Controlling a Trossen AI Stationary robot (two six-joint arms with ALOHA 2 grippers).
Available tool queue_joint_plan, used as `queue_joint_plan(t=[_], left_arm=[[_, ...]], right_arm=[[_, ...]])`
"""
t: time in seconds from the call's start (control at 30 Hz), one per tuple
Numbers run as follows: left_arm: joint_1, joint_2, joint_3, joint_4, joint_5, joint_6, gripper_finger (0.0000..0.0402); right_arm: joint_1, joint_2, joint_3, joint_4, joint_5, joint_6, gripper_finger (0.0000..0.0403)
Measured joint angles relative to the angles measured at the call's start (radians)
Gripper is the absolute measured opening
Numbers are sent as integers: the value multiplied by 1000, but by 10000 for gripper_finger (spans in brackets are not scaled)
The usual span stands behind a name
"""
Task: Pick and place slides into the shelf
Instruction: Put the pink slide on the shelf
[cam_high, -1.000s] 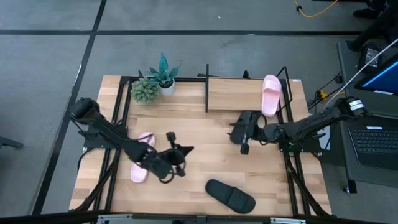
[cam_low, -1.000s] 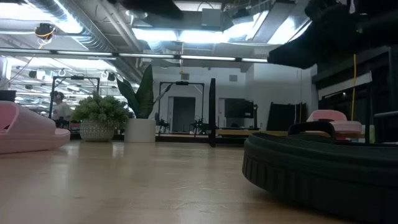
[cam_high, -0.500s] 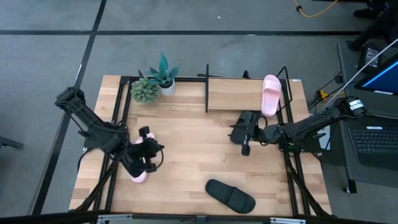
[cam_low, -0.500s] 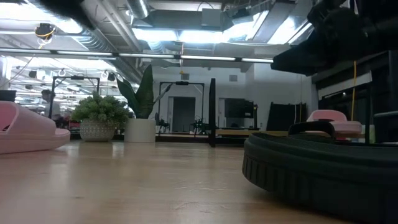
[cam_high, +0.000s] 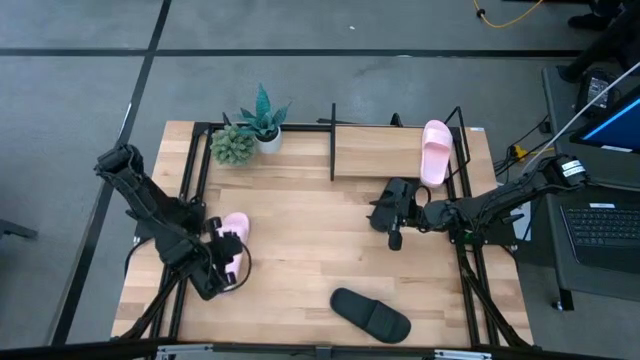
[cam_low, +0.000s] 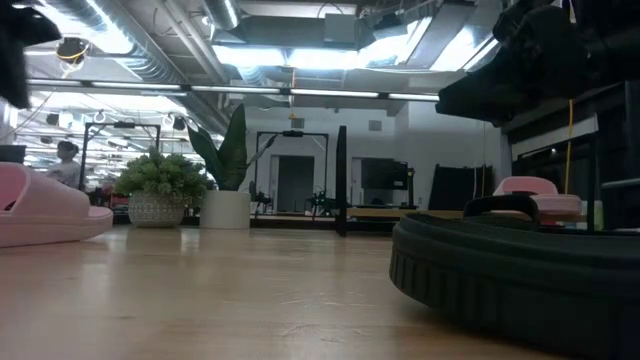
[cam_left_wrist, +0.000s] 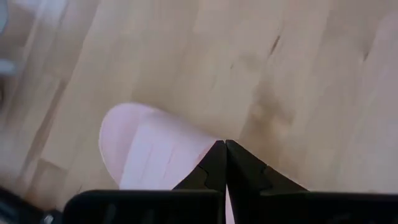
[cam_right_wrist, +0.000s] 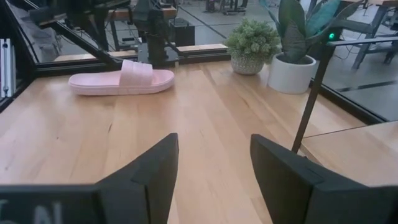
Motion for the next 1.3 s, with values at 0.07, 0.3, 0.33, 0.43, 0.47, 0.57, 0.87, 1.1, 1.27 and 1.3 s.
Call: queue_joint_plan(t=[0.07, 0.3, 0.33, 0.43, 0.47, 0.57, 0.87, 1.1, 1.27, 1.3], left_arm=[[-28, 21, 0, -16, 5, -31, 0], [-139, 64, 0, -106, 42, -274, 0], [-152, 73, 0, -121, 51, -311, 0], [-182, 101, 0, -150, 59, -371, 0], [-188, 113, 0, -156, 59, -383, 0], [-198, 151, 0, -168, 60, -407, 0], [-199, 281, 0, -229, 44, -409, 0], [-198, 345, 0, -242, 44, -412, 0], [-198, 349, 0, -243, 45, -464, 0], [-198, 349, 0, -242, 48, -467, 0]], right_arm=[[0, 0, 0, 0, 0, -3, 200], [-2, 3, 0, 0, 0, -3, 200], [-2, 3, 0, 0, 0, -4, 200], [-2, 3, 0, 0, 0, -5, 200], [-2, 3, 0, 1, 0, -5, 200], [-2, 3, 0, 1, 1, -8, 200], [-2, 3, 0, 1, 1, -10, 200], [-2, 3, 0, 1, 1, -10, 200], [-2, 3, 0, 1, 1, -10, 200], [-2, 3, 0, 0, 1, -10, 200]])
